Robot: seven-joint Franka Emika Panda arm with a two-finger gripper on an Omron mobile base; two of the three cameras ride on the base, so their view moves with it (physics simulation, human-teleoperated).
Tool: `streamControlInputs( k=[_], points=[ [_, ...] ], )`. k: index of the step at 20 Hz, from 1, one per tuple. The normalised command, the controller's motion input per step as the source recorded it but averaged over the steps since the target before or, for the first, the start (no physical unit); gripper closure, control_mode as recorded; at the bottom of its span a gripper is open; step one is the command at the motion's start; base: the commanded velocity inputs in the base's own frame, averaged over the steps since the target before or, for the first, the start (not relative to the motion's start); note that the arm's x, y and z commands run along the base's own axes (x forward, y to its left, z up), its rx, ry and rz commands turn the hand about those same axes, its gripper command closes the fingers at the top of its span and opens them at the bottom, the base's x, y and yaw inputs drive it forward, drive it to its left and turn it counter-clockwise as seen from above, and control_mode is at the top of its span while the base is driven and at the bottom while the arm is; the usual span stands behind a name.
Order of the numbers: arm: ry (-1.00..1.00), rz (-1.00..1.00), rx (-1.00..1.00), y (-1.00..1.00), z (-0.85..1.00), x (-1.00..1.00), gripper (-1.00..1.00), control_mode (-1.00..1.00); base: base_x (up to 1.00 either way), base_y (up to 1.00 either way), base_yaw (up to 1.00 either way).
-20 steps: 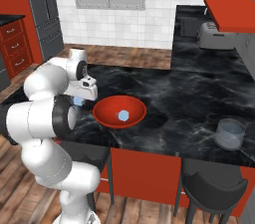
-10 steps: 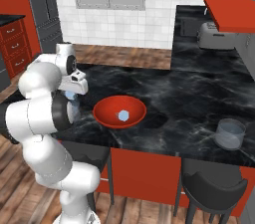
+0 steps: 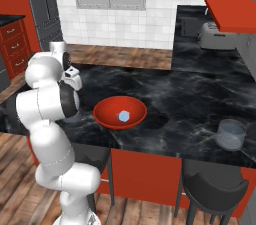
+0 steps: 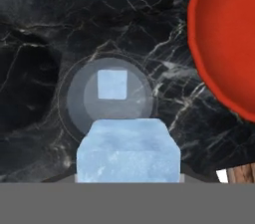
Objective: There are four ice cubes in the ice bowl. Place two ice cubes in each glass of water.
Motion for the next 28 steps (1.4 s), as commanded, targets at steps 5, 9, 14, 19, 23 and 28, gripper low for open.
streamControlInputs(
  k=[5,9,14,19,23,28],
  points=[
    [0.04,-0.1,0.0,0.0,-0.13,0.5,1.0,-1.0,0.0,0.0,0.0],
    [0.0,-0.07,0.0,0.02,-0.05,0.18,1.0,-1.0,0.0,0.0,0.0],
    [0.0,-0.06,0.0,0.12,-0.11,-0.1,1.0,-1.0,0.0,0.0,0.0],
    [0.0,-0.06,0.0,0.04,-0.43,-0.19,1.0,-1.0,0.0,0.0,0.0],
    [0.0,-0.07,0.0,0.0,-0.38,0.0,1.0,-1.0,0.0,0.0,0.0],
    [0.0,-0.07,0.0,0.0,-0.21,0.0,1.0,-1.0,0.0,0.0,0.0]
  ],
)
